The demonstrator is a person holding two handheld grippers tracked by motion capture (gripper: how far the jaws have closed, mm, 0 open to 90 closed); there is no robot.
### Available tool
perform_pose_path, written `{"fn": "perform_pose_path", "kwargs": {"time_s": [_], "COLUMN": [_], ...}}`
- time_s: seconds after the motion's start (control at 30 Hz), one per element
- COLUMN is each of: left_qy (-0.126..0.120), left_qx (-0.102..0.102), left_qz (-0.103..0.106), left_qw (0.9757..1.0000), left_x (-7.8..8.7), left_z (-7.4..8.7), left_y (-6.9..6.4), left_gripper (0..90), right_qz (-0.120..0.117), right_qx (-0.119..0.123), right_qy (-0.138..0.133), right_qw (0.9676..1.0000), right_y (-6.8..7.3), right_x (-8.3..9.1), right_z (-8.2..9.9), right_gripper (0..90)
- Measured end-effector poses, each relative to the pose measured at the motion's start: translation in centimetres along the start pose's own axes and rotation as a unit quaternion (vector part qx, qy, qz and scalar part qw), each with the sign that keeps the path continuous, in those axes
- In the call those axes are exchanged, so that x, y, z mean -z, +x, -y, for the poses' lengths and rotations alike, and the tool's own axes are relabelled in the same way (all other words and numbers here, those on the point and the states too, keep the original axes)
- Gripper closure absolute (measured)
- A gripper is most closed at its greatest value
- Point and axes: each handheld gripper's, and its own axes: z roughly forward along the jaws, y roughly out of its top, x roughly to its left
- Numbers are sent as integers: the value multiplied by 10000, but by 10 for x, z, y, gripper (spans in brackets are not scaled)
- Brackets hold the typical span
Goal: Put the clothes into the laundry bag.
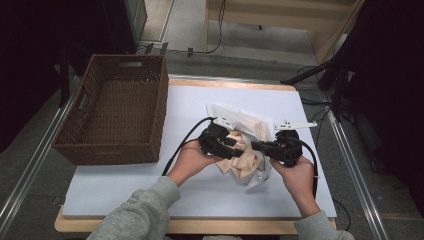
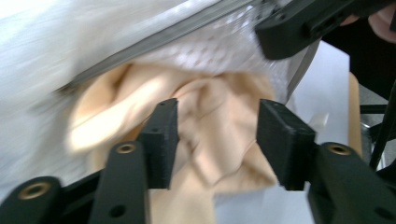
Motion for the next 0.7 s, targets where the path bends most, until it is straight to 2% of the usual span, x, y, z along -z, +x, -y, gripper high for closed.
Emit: {"fn": "perform_pose_path", "kwargs": {"time_s": [0.1,0.2,0.37,0.5,0.57,0.63,0.7], "left_qy": [-11,102,92,308,402,374,330], "left_qx": [77,90,358,448,454,493,443], "left_qz": [-136,-289,-276,-390,-356,-262,-202], "left_qw": [9999,9995,9989,9978,9975,9977,9983], "left_x": [10,15,15,7,-2,-10,-17], "left_z": [12,22,37,46,48,47,43], "left_y": [11,22,41,52,55,53,49], "left_gripper": [649,747,900,900,900,900,900], "right_qz": [-6,-6,-5,-7,-9,2,-1], "right_qx": [16,28,33,20,20,21,39], "right_qy": [0,-1,-3,-19,-29,-26,-42], "right_qw": [10000,10000,10000,10000,10000,10000,10000], "right_y": [1,1,2,1,1,2,2], "right_x": [0,0,-1,0,0,0,-1], "right_z": [0,0,-1,-2,-2,-3,-3], "right_gripper": [887,887,887,887,887,887,887]}}
